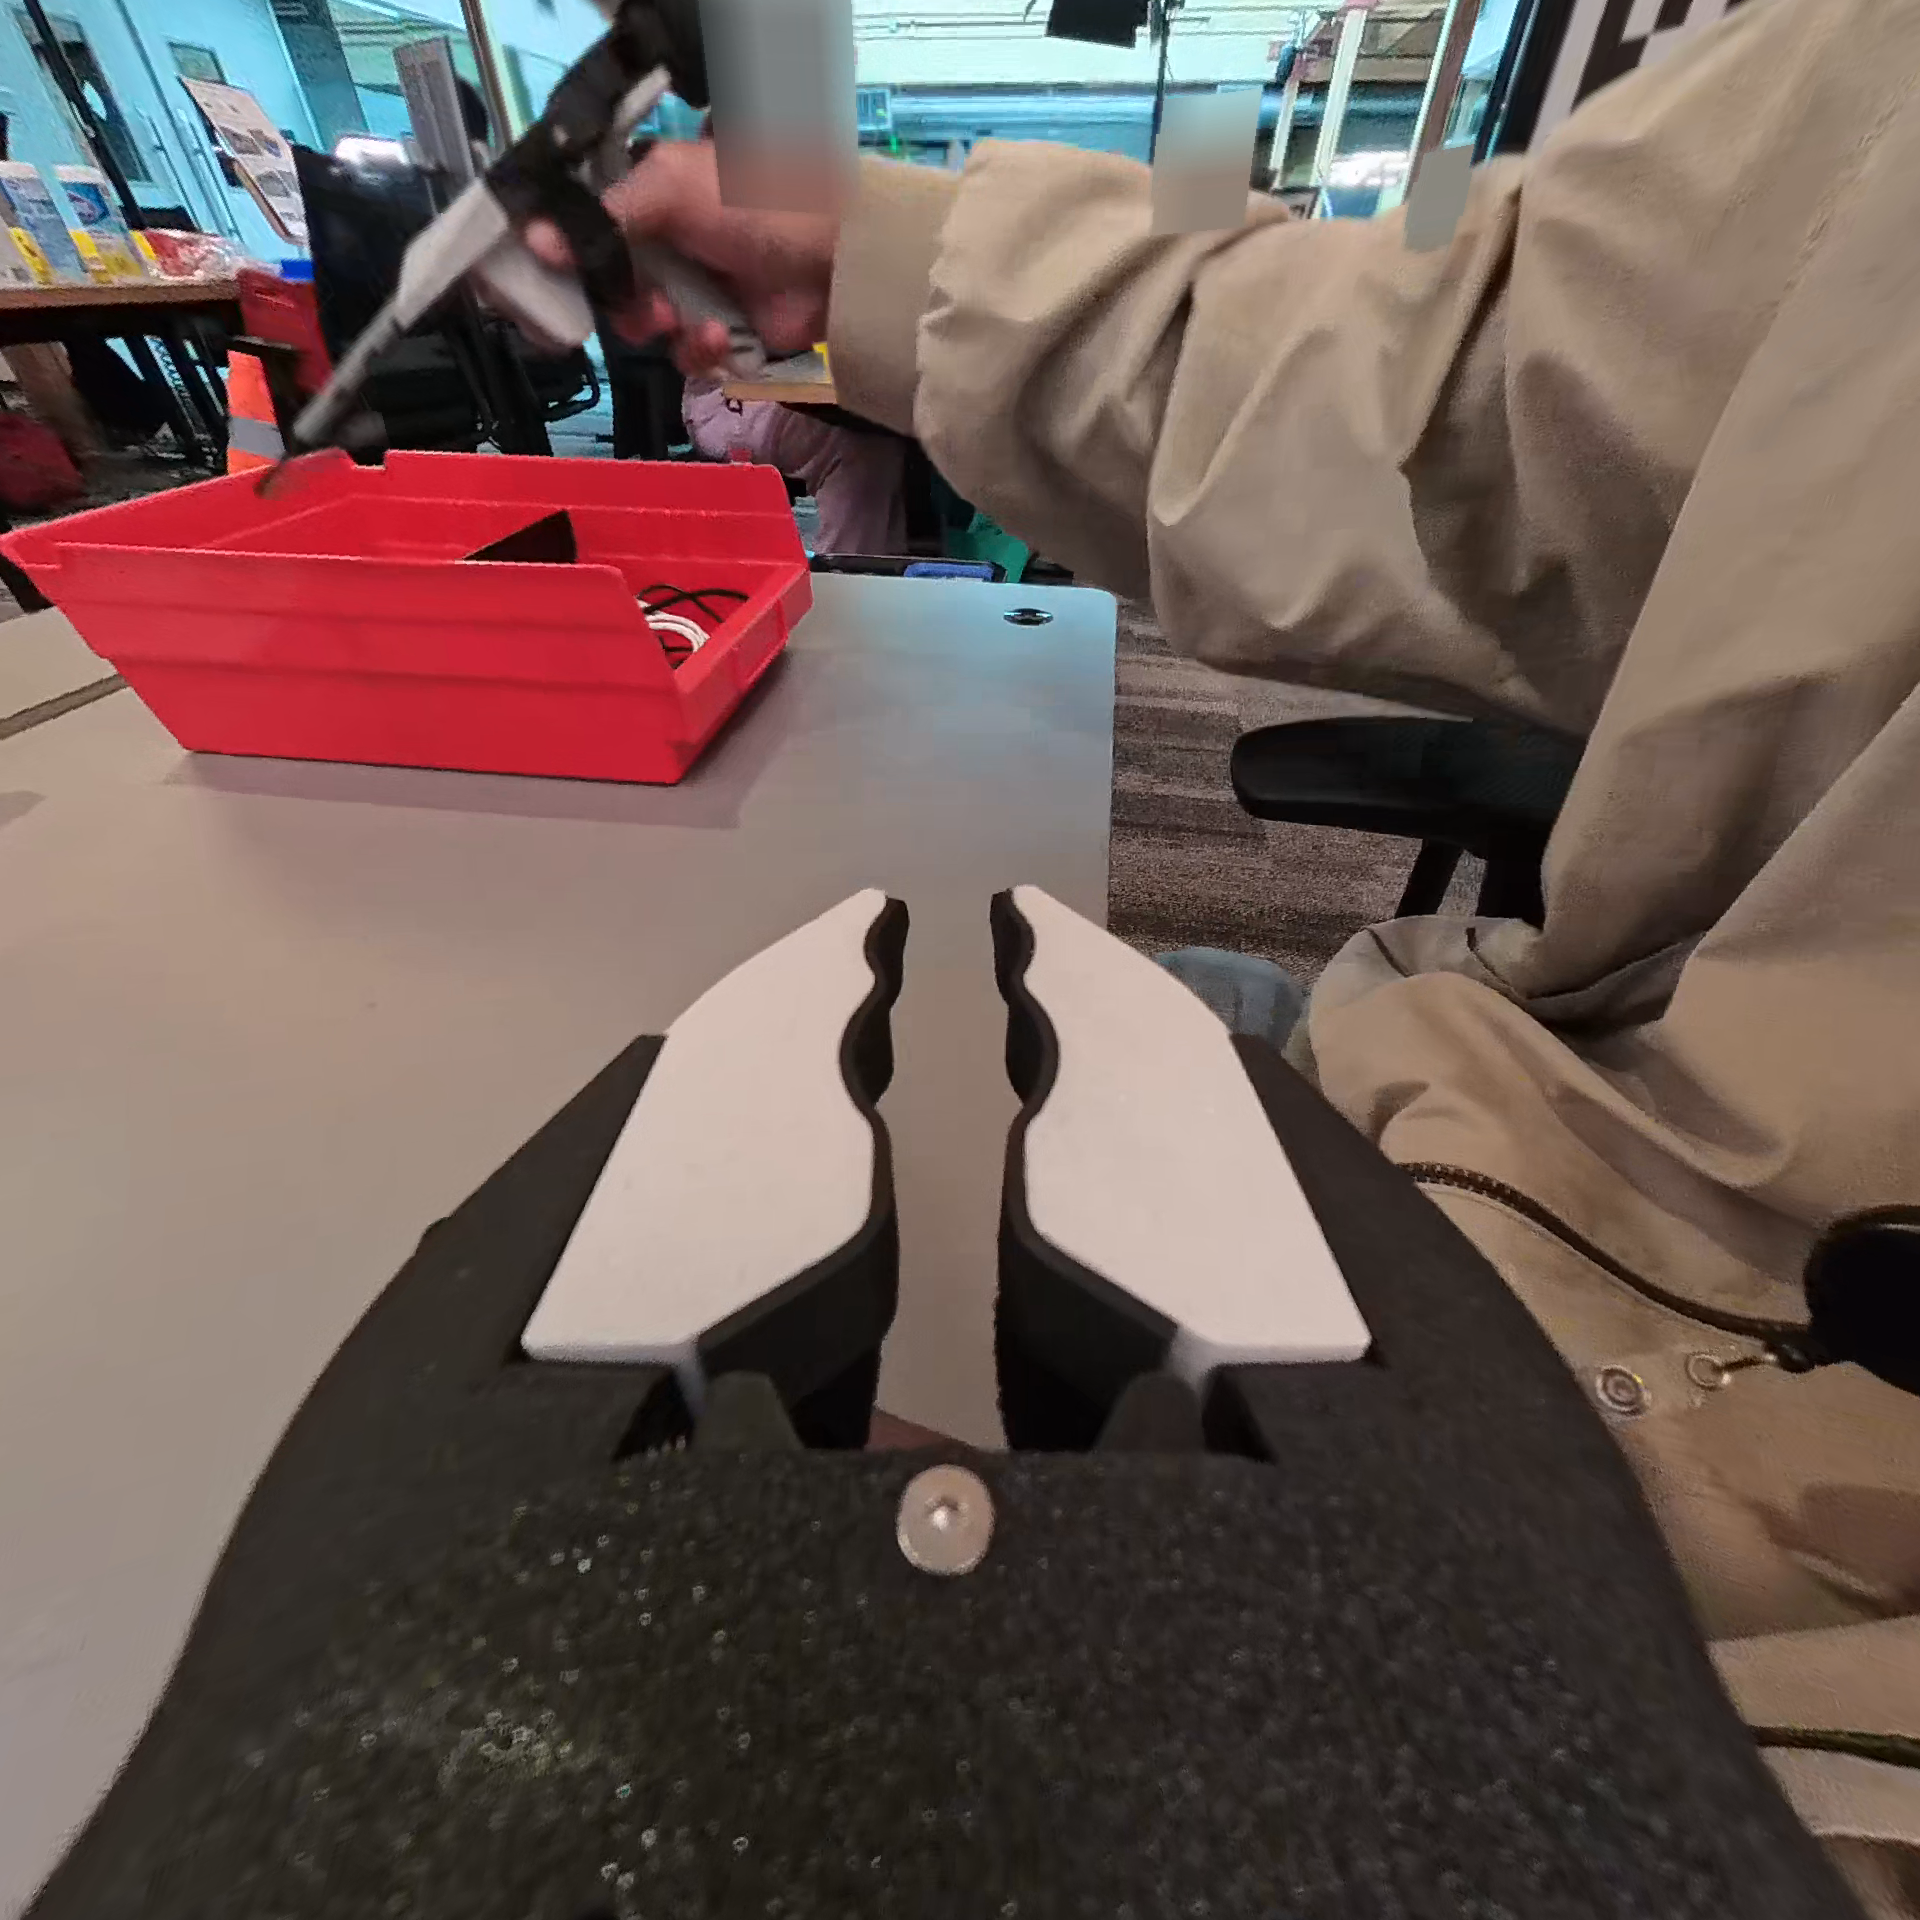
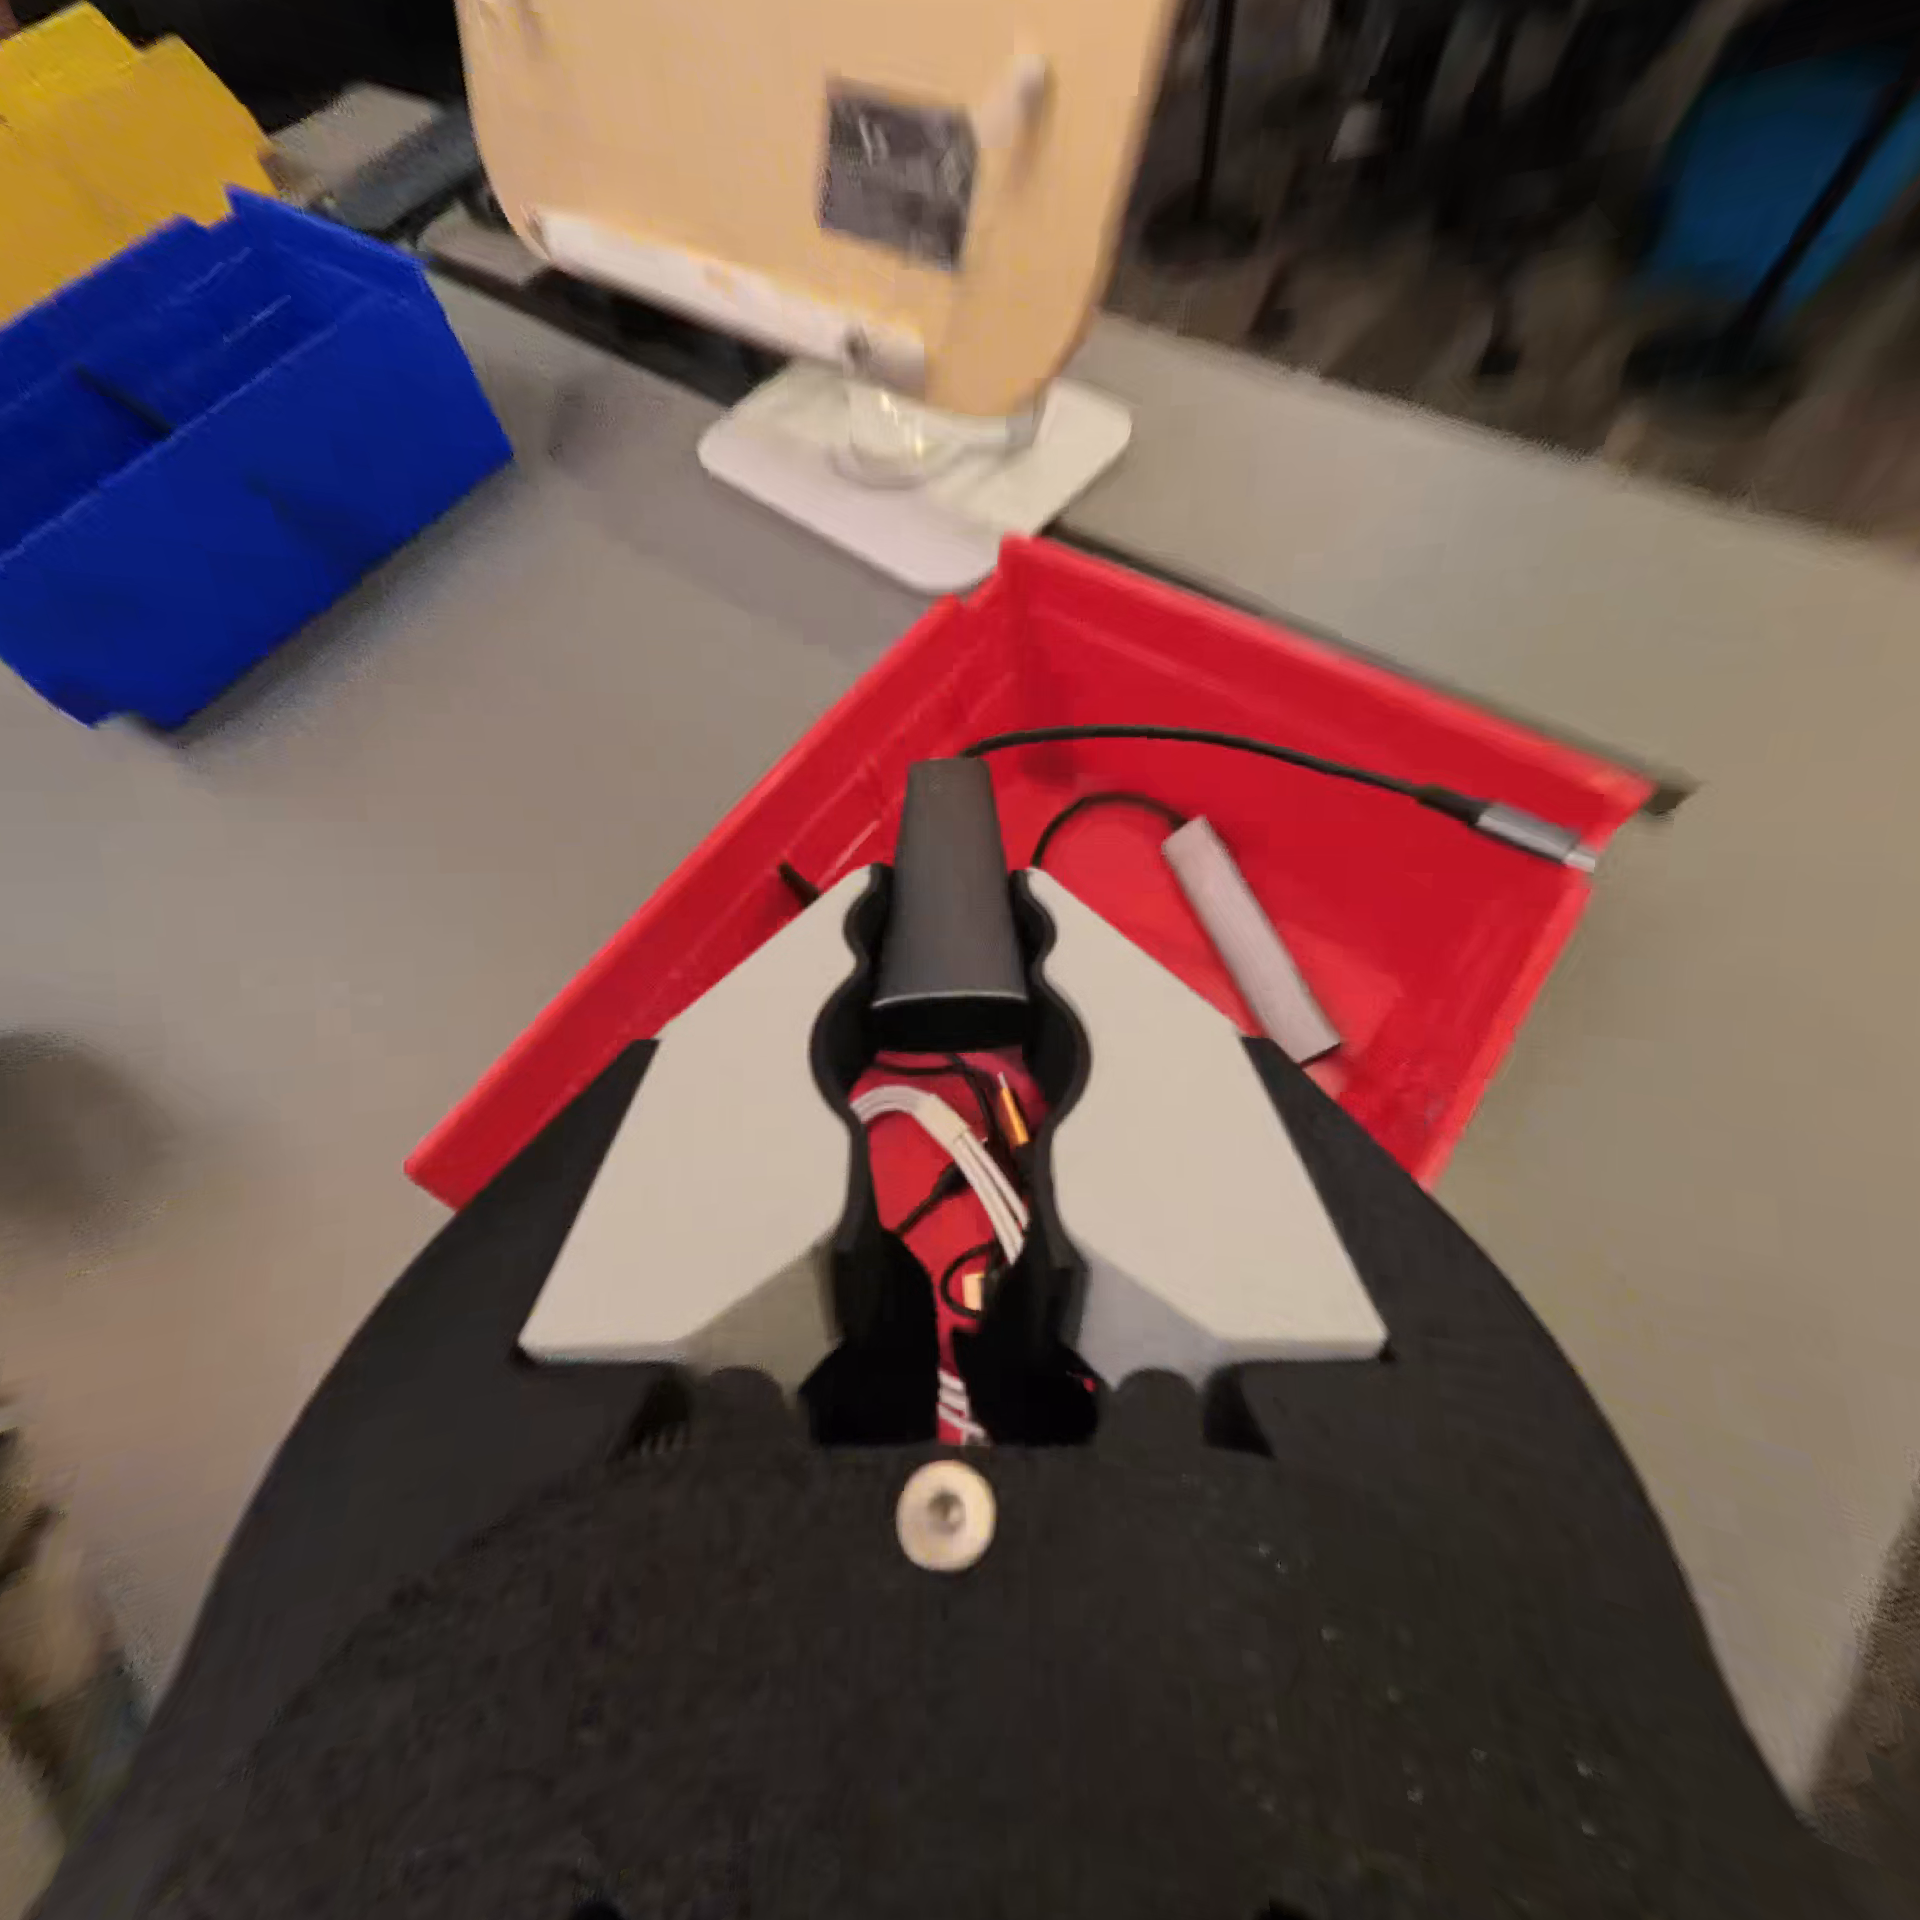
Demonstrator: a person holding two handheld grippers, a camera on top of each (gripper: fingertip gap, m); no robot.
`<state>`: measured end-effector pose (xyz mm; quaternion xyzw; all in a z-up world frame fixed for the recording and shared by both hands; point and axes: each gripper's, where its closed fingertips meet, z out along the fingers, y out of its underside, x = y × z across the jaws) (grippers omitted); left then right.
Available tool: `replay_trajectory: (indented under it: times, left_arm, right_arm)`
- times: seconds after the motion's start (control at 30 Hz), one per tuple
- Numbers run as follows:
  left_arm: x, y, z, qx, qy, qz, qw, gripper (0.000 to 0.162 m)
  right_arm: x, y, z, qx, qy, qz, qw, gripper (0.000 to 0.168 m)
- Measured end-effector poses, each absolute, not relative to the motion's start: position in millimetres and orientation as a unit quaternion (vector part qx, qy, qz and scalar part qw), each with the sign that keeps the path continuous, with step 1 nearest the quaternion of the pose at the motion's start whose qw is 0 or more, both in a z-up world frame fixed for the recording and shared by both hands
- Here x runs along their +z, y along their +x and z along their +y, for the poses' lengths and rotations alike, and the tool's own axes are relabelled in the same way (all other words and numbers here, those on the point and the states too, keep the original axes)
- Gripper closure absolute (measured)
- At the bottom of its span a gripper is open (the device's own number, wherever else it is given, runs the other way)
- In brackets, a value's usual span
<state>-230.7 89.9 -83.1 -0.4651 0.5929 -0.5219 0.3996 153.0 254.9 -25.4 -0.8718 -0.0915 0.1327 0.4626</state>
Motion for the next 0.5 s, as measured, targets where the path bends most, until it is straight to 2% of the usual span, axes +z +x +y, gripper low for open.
replay_trajectory:
  times: [0.1,0.2,0.27,0.43,0.5]
  left_arm:
    - [-83,-230,94,-0.52,-0.472,0.588,0.401,0.146]
    - [-84,-230,98,-0.517,-0.476,0.584,0.405,0.146]
    - [-84,-230,99,-0.518,-0.477,0.585,0.403,0.146]
    - [-88,-230,98,-0.51,-0.475,0.593,0.404,0.146]
    - [-90,-229,98,-0.51,-0.476,0.596,0.399,0.146]
  right_arm:
    - [-51,137,277,0.195,-0.884,-0.109,0.41,0.147]
    - [-81,127,296,0.152,-0.901,-0.182,0.363,0.147]
    - [-109,141,303,0.113,-0.929,-0.189,0.298,0.146]
    - [-144,155,297,0.138,-0.969,-0.137,0.154,0.143]
    - [-158,164,287,0.108,-0.979,-0.145,0.099,0.136]
